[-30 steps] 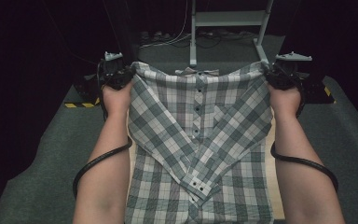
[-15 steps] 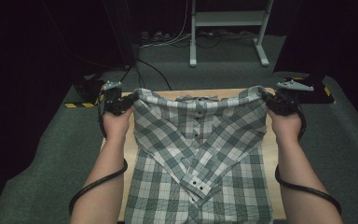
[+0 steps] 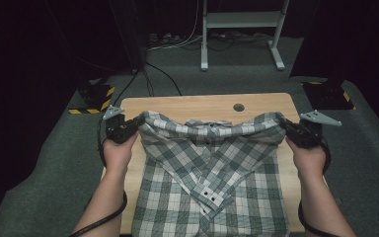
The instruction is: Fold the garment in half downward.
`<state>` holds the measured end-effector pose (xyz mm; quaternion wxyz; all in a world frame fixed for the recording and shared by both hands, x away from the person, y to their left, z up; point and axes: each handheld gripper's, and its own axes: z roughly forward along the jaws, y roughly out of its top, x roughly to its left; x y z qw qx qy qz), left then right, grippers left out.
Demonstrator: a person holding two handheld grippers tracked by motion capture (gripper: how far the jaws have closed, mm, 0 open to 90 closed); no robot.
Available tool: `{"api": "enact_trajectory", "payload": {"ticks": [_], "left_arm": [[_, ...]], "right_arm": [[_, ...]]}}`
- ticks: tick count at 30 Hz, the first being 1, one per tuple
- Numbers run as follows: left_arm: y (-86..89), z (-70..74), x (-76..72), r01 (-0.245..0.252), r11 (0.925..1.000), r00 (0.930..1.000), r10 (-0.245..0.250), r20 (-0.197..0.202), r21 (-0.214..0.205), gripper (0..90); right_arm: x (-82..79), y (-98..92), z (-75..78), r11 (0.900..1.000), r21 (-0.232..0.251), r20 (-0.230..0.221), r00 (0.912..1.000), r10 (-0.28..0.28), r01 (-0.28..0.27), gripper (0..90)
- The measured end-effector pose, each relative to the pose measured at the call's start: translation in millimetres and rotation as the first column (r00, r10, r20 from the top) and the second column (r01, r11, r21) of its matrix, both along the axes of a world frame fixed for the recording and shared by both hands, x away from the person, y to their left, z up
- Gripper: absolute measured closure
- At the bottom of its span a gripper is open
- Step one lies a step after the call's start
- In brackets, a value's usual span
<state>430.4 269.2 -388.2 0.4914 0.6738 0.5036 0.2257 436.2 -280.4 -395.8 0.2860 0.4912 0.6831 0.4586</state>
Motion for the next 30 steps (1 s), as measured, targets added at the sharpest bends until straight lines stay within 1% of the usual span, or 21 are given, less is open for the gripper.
{"api": "enact_trajectory", "payload": {"ticks": [1, 3, 5, 9, 10, 11, 12, 13, 16, 17, 18, 19, 21, 22, 23, 25, 27, 29, 30], "left_arm": [[0.1, -4.9, -9.8, 0.010, 0.9999, 0.9999, -0.010, -0.002, -0.005, 86.6], [0.3, -11.7, -20.1, 0.023, 0.9997, 0.9997, -0.023, -0.005, -0.001, 86.5], [1.0, -21.6, -31.3, 0.033, 0.9994, 0.9994, -0.033, -0.014, 0.002, 86.5], [2.7, -48.5, -53.9, 0.052, 0.9986, 0.9977, -0.052, -0.044, 0.004, 86.3], [2.7, -48.5, -53.9, 0.052, 0.9986, 0.9977, -0.052, -0.044, 0.004, 86.3], [4.9, -63.4, -64.1, 0.054, 0.9985, 0.9964, -0.054, -0.064, -0.001, 86.2], [4.9, -63.4, -64.1, 0.054, 0.9985, 0.9964, -0.054, -0.064, -0.001, 86.2], [6.0, -78.6, -73.5, 0.062, 0.9981, 0.9940, -0.061, -0.091, 0.005, 86.1], [6.0, -98.9, -87.5, 0.065, 0.9978, 0.9904, -0.062, -0.123, 0.015, 85.8], [5.9, -104.5, -91.5, 0.063, 0.9978, 0.9892, -0.059, -0.134, 0.022, 85.7], [5.9, -104.5, -91.5, 0.063, 0.9978, 0.9892, -0.059, -0.134, 0.022, 85.6], [5.8, -114.6, -97.5, 0.061, 0.9972, 0.9872, -0.054, -0.150, 0.043, 85.7], [5.7, -124.2, -101.1, 0.063, 0.9960, 0.9829, -0.052, -0.177, 0.063, 85.3], [5.7, -128.4, -102.3, 0.066, 0.9947, 0.9811, -0.050, -0.187, 0.079, 85.0], [6.0, -132.1, -103.4, 0.067, 0.9944, 0.9796, -0.050, -0.195, 0.082, 84.7], [5.8, -137.0, -104.8, 0.071, 0.9921, 0.9771, -0.048, -0.207, 0.104, 84.2], [3.7, -139.7, -105.6, 0.078, 0.9880, 0.9757, -0.048, -0.214, 0.133, 83.7], [1.3, -142.7, -104.9, 0.088, 0.9826, 0.9715, -0.049, -0.232, 0.163, 83.5], [1.3, -142.7, -104.9, 0.088, 0.9826, 0.9715, -0.049, -0.232, 0.163, 83.7]], "right_arm": [[-10.8, -1.7, -2.7, 1.0000, 0.005, 0.006, 1.0000, 0.005, -0.005, 84.9], [-21.5, -2.6, -6.9, 0.9999, 0.009, 0.004, 0.9999, 0.014, -0.014, 84.9], [-33.0, -3.0, -13.0, 0.9997, 0.008, 0.002, 0.9997, 0.024, -0.024, 84.9], [-56.8, -2.6, -31.1, 0.9990, 0.004, -0.013, 0.9989, 0.045, -0.045, 84.8], [-63.0, -2.0, -36.8, 0.9988, 0.002, -0.019, 0.9986, 0.049, -0.049, 84.8], [-68.7, -1.5, -42.8, 0.9984, -0.003, -0.023, 0.9981, 0.057, -0.057, 84.8], [-74.9, -0.6, -49.0, 0.9980, -0.005, -0.032, 0.9975, 0.063, -0.063, 84.8], [-80.8, 0.1, -55.6, 0.9976, -0.006, -0.041, 0.9968, 0.068, -0.069, 84.8], [-96.0, 0.7, -74.9, 0.9973, -0.009, -0.071, 0.9948, 0.073, -0.074, 84.7], [-99.9, 0.4, -80.7, 0.9972, -0.019, -0.083, 0.9941, 0.070, -0.072, 84.7], [-99.9, 0.4, -80.7, 0.9972, -0.019, -0.083, 0.9941, 0.070, -0.072, 84.7], [-105.8, -0.5, -92.1, 0.9971, -0.032, -0.108, 0.9920, 0.065, -0.069, 84.5], [-109.3, -2.3, -103.3, 0.9969, -0.044, -0.137, 0.9888, 0.059, -0.065, 84.5], [-110.4, -2.7, -109.3, 0.9965, -0.053, -0.155, 0.9863, 0.056, -0.064, 84.4], [-111.2, -2.8, -115.4, 0.9955, -0.066, -0.174, 0.9832, 0.055, -0.068, 84.3], [-112.8, -2.6, -126.0, 0.9936, -0.087, -0.203, 0.9777, 0.053, -0.072, 84.3], [-114.0, -1.9, -133.0, 0.9915, -0.105, -0.221, 0.9738, 0.052, -0.077, 84.2], [-113.9, -1.1, -137.9, 0.9887, -0.124, -0.230, 0.9718, 0.054, -0.084, 84.2], [-113.9, -0.9, -138.7, 0.9883, -0.127, -0.227, 0.9723, 0.054, -0.084, 84.1]]}}
